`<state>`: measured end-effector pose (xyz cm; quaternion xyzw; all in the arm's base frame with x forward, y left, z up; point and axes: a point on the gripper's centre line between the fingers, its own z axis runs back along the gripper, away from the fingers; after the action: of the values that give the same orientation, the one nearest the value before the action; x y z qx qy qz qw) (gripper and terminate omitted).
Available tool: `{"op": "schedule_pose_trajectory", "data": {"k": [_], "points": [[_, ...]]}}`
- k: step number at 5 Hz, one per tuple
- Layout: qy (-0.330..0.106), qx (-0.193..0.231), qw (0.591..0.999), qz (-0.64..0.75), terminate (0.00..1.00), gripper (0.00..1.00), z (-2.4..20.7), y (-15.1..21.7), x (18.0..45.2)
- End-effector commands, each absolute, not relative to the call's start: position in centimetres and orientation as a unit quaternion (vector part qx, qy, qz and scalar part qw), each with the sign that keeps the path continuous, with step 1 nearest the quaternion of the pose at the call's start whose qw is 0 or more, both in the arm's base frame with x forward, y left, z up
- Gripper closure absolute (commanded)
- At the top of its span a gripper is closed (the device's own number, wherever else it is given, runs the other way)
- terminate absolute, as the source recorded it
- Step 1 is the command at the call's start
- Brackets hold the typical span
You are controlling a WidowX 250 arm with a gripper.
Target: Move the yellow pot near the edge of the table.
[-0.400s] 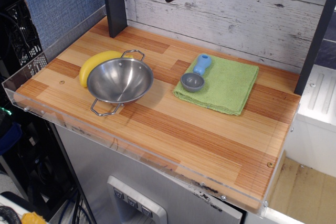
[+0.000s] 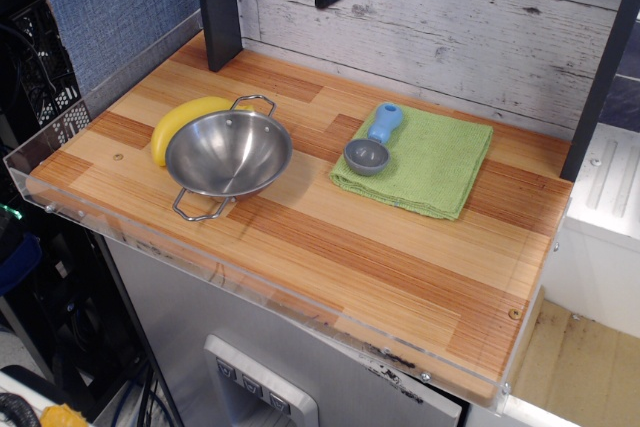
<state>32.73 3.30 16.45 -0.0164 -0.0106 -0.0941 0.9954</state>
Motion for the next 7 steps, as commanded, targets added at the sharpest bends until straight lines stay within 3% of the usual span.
{"op": "schedule_pose_trajectory", "data": {"k": [1, 3, 4, 5, 6, 7], "points": [[0.028, 0.002, 0.998, -0.059, 0.00, 0.00, 9.9, 5.4, 34.2], [0.099, 0.023, 0.994, -0.047, 0.00, 0.00, 0.1, 7.8, 29.5], [0.097, 0.028, 0.993, -0.054, 0.00, 0.00, -1.7, 7.5, 28.1], [0.099, 0.040, 0.991, -0.083, 0.00, 0.00, -2.0, 6.6, 27.7], [0.095, 0.036, 0.991, -0.084, 0.00, 1.00, -1.9, 6.1, 27.8], [0.101, 0.045, 0.989, -0.093, 0.00, 1.00, -1.5, 5.6, 27.9]]}}
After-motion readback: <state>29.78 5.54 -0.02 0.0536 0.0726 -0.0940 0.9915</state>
